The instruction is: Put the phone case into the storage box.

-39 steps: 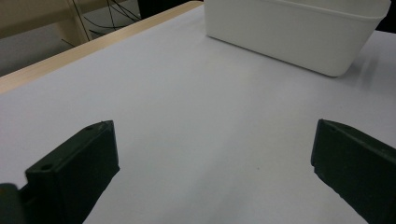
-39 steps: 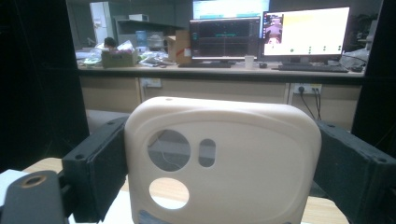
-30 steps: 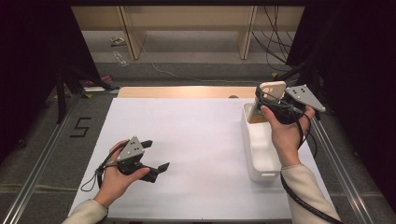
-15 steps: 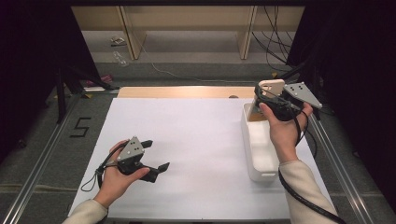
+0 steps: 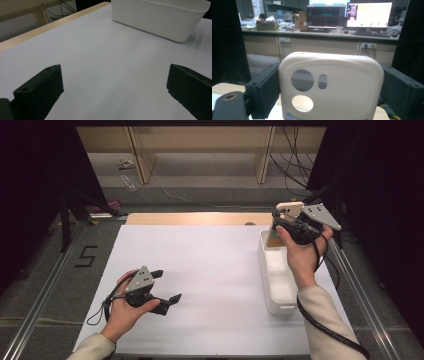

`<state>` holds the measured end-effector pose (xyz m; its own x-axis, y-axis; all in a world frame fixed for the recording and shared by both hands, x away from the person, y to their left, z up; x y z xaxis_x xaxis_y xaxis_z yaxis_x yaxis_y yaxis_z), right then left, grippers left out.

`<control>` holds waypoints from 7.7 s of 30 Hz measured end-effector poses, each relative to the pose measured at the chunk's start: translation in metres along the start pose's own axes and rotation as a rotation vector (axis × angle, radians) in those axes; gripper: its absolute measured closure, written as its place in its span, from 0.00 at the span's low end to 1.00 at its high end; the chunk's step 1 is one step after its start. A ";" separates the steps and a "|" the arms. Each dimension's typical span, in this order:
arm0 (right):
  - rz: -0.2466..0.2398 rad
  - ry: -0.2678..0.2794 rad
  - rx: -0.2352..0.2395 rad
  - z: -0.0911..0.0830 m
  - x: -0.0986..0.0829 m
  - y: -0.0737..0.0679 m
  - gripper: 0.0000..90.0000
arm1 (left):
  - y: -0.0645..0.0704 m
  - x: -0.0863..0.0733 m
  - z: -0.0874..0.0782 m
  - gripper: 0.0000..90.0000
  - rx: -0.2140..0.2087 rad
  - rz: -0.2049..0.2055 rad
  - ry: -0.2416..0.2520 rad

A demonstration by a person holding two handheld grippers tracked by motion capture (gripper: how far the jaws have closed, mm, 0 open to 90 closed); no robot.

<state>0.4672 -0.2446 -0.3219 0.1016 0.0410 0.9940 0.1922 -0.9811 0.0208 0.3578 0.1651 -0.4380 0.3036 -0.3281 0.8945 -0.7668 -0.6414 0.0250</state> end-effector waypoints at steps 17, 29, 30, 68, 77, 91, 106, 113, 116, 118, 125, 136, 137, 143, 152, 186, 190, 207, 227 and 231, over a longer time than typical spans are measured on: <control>0.008 -0.021 -0.020 0.014 -0.002 0.002 0.13 | -0.001 0.001 -0.001 0.00 0.006 -0.008 0.009; 0.010 -0.035 -0.030 0.022 -0.003 0.005 0.13 | -0.002 0.000 -0.001 0.00 0.010 -0.011 0.011; 0.011 -0.036 -0.031 0.022 -0.003 0.005 0.13 | -0.003 0.000 -0.001 0.00 0.011 -0.011 0.011; 0.013 -0.065 -0.051 0.042 -0.004 0.009 0.13 | -0.003 0.000 -0.001 0.00 0.010 -0.010 0.013; 0.015 -0.073 -0.056 0.045 -0.004 0.009 0.13 | -0.003 0.000 -0.001 0.00 0.010 -0.009 0.013; 0.018 -0.086 -0.064 0.051 -0.007 0.013 0.13 | -0.003 0.000 0.000 0.00 0.007 -0.010 0.014; 0.021 -0.100 -0.069 0.059 -0.010 0.013 0.13 | -0.004 -0.001 -0.001 0.00 0.009 -0.009 0.014; 0.020 -0.105 -0.074 0.061 -0.012 0.014 0.13 | -0.004 -0.001 -0.001 0.00 0.008 -0.009 0.013; 0.021 -0.108 -0.075 0.062 -0.012 0.015 0.13 | -0.004 0.000 -0.001 0.00 0.009 -0.010 0.015; 0.019 -0.109 -0.076 0.063 -0.012 0.015 0.13 | -0.004 -0.001 -0.001 0.00 0.008 -0.010 0.014; 0.015 -0.111 -0.076 0.066 -0.012 0.014 0.13 | -0.004 -0.001 -0.001 0.00 0.008 -0.010 0.016; 0.014 -0.117 -0.076 0.070 -0.014 0.013 0.13 | -0.004 -0.001 -0.001 0.00 0.008 -0.010 0.016; 0.014 -0.119 -0.077 0.070 -0.014 0.013 0.13 | -0.004 -0.001 -0.001 0.00 0.009 -0.010 0.016; 0.014 -0.121 -0.079 0.071 -0.015 0.013 0.13 | -0.004 -0.001 -0.001 0.00 0.008 -0.010 0.016; 0.012 -0.124 -0.081 0.074 -0.015 0.014 0.13 | -0.004 -0.001 0.000 0.00 0.008 -0.010 0.016; 0.013 -0.139 -0.085 0.084 -0.020 0.013 0.13 | -0.004 -0.001 0.000 0.00 0.007 -0.011 0.017; 0.017 -0.141 -0.089 0.085 -0.020 0.014 0.13 | -0.004 0.000 0.000 0.00 0.007 -0.010 0.017; 0.022 -0.155 -0.095 0.092 -0.027 0.015 0.13 | -0.004 0.000 -0.001 0.00 0.007 -0.010 0.018; 0.026 -0.174 -0.099 0.096 -0.034 0.017 0.13 | -0.004 0.000 -0.001 0.00 0.006 -0.011 0.019; 0.025 -0.178 -0.098 0.096 -0.034 0.017 0.13 | -0.003 -0.001 0.000 0.00 0.005 -0.011 0.018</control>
<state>0.5611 -0.2446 -0.3662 0.2774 0.0404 0.9599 0.0920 -0.9956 0.0153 0.3601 0.1677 -0.4384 0.3021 -0.3087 0.9019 -0.7606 -0.6484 0.0329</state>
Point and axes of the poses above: each handheld gripper's, and its own axes: z roughly forward along the jaws, x roughly out of its top, y roughly to its right, the point moved 2 cm from there along z, roughly forward along the jaws, and after that the axes turned 1 degree about -y, right-handed, at the moved point
